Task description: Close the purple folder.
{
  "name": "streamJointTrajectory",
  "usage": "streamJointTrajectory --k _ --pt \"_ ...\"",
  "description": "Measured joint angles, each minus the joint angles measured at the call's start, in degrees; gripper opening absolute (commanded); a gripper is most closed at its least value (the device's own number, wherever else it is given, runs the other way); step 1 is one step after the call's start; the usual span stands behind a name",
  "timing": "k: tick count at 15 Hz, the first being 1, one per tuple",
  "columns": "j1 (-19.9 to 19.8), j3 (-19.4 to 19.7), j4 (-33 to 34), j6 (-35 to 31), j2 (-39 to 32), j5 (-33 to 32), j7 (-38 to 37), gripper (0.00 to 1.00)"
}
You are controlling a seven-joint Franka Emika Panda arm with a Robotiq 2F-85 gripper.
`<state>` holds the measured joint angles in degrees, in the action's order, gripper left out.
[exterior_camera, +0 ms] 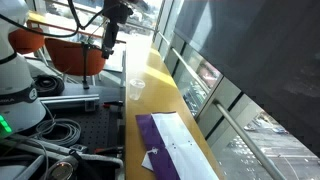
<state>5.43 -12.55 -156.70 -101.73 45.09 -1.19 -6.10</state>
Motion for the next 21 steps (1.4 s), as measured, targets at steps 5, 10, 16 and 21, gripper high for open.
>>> streamJointTrajectory --k 5,10,16,21 --pt "0.0 0.0 0.0 0.0 0.0 0.0 0.0 1.0" --pt "0.0 0.0 0.0 0.0 0.0 0.0 0.0 1.0" --pt "0.0 0.1 0.0 0.0 0.0 0.0 0.0 1.0" --pt "-3.4 4.4 -0.7 -8.0 -1.7 -9.6 2.0 1.0"
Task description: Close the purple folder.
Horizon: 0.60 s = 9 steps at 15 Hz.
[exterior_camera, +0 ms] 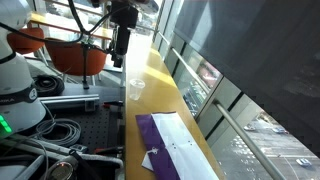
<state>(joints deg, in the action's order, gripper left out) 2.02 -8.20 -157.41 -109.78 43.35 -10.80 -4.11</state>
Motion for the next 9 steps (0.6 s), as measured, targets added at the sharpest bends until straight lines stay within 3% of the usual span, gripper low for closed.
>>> streamJointTrajectory --k 4,9 --pt "-6.5 6.3 1.1 -15.5 -7.3 -8.6 3.2 1.0" --pt "-9.6 12.6 9.6 -30.1 -24.4 -9.0 8.3 1.0"
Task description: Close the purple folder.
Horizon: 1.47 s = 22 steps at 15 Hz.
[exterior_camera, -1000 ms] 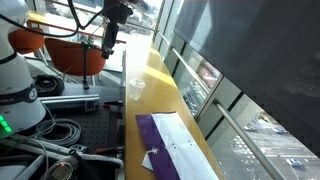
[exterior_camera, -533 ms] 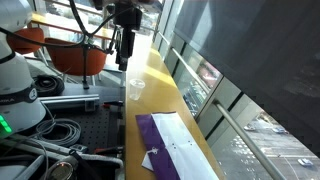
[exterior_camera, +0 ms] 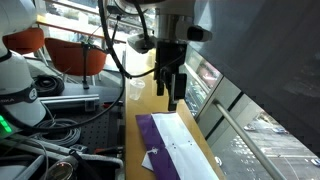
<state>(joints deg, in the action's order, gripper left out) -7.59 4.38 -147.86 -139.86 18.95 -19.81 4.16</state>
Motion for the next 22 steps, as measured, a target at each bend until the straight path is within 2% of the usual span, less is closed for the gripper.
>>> streamJointTrajectory --k 3,6,10,13,18,22 --pt "0.1 2.1 7.8 -2.8 -11.2 4.5 4.2 1.0" --pt "0.0 2.5 16.4 -3.0 -22.3 8.4 6.1 1.0" --pt "0.0 2.5 25.3 -2.7 -33.2 9.2 6.5 1.0" --pt "0.0 2.5 27.7 -2.6 -36.0 9.2 6.5 1.0" --pt "0.0 2.5 28.0 -2.2 -36.1 9.3 6.8 1.0" --pt "-2.4 1.5 30.4 -2.2 -38.9 14.2 13.7 1.0"
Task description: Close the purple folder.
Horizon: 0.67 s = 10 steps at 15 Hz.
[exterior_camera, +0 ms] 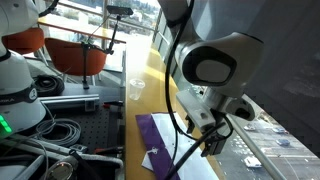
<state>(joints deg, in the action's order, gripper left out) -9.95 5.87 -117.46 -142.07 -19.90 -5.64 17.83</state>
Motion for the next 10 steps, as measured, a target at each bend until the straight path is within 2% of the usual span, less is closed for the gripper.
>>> streamJointTrajectory --k 6,10 --pt "-8.0 -3.9 13.2 4.7 -10.6 8.5 16.2 1.0" --pt "-12.6 -5.4 25.6 10.3 -20.8 11.2 21.9 1.0"
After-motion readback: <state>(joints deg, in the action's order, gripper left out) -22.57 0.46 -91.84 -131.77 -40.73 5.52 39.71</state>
